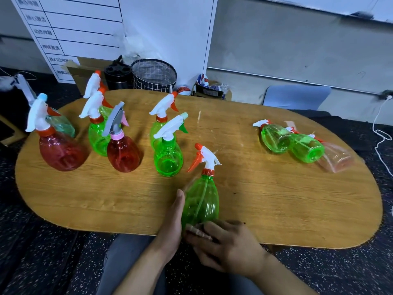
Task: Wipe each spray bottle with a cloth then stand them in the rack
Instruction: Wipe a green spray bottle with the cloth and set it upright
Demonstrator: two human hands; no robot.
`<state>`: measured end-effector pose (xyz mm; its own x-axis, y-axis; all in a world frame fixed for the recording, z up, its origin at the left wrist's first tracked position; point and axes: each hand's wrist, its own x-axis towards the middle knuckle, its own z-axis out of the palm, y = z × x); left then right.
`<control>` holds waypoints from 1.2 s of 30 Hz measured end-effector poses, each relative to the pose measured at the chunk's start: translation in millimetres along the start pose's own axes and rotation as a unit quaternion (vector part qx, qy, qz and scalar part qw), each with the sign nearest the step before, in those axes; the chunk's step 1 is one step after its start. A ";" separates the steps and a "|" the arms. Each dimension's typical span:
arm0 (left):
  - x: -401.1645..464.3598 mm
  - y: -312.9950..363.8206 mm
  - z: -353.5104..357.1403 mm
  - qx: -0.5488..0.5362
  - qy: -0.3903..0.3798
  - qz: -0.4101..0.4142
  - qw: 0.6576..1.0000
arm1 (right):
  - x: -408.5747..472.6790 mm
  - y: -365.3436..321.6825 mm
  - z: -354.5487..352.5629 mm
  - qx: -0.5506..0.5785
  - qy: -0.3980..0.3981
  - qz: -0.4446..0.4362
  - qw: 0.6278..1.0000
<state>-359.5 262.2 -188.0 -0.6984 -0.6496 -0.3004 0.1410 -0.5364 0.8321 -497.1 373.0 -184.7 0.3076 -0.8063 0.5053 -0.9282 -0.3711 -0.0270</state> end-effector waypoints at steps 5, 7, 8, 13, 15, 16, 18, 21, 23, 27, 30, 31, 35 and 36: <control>0.9 -1.4 -2.1 0.018 0.003 0.018 1.000 | 16.5 20.5 -15.3 0.162 0.117 0.242 0.949; 3.3 -5.5 -5.8 0.020 0.017 0.015 1.000 | 24.2 27.1 -6.3 0.178 0.140 0.348 0.910; 4.2 -7.0 -7.0 0.016 0.019 0.007 1.000 | 24.4 24.5 0.2 0.180 0.138 0.363 0.904; 3.8 -2.5 -5.6 -0.014 -0.005 -0.047 0.999 | 2.4 -9.0 8.8 0.143 0.091 0.224 0.960; 4.8 0.7 -7.2 0.014 0.002 -0.032 0.999 | -6.9 -12.4 8.8 0.116 0.070 0.163 0.977; 2.7 1.4 -4.8 0.030 0.005 -0.017 0.999 | -9.6 -13.6 7.0 0.119 0.069 0.156 0.978; -0.5 -0.5 -0.7 0.075 0.014 0.030 0.997 | -10.3 -14.6 0.8 0.160 0.092 0.200 0.962; -0.1 -5.7 -1.3 0.129 0.042 0.075 0.988 | -2.0 -4.8 -6.1 0.236 0.155 0.338 0.898; 1.0 -3.6 -0.8 0.158 0.027 0.105 0.981 | 5.7 4.8 -5.2 0.253 0.179 0.399 0.863; 3.1 -4.8 -4.2 0.150 0.008 0.103 0.983 | 10.0 5.6 2.1 0.274 0.186 0.448 0.831; 2.3 -8.9 -6.7 0.166 0.016 0.110 0.980 | 5.7 -1.9 8.1 0.270 0.191 0.435 0.838; 1.3 -9.0 -6.1 0.182 0.018 0.116 0.976 | 4.5 -2.7 9.7 0.267 0.194 0.428 0.842; -0.3 -8.7 -2.1 0.210 -0.001 0.143 0.967 | 9.6 6.3 4.1 0.276 0.184 0.449 0.830; 0.0 -9.2 -1.8 0.211 -0.005 0.148 0.966 | 12.9 12.8 -0.4 0.273 0.191 0.460 0.823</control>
<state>-359.5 266.2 -196.5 -0.6781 -0.7348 -0.0176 0.0377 -0.0586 0.9976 -505.2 358.0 -178.2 -0.6573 -0.6972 0.2862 -0.4679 0.0798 -0.8802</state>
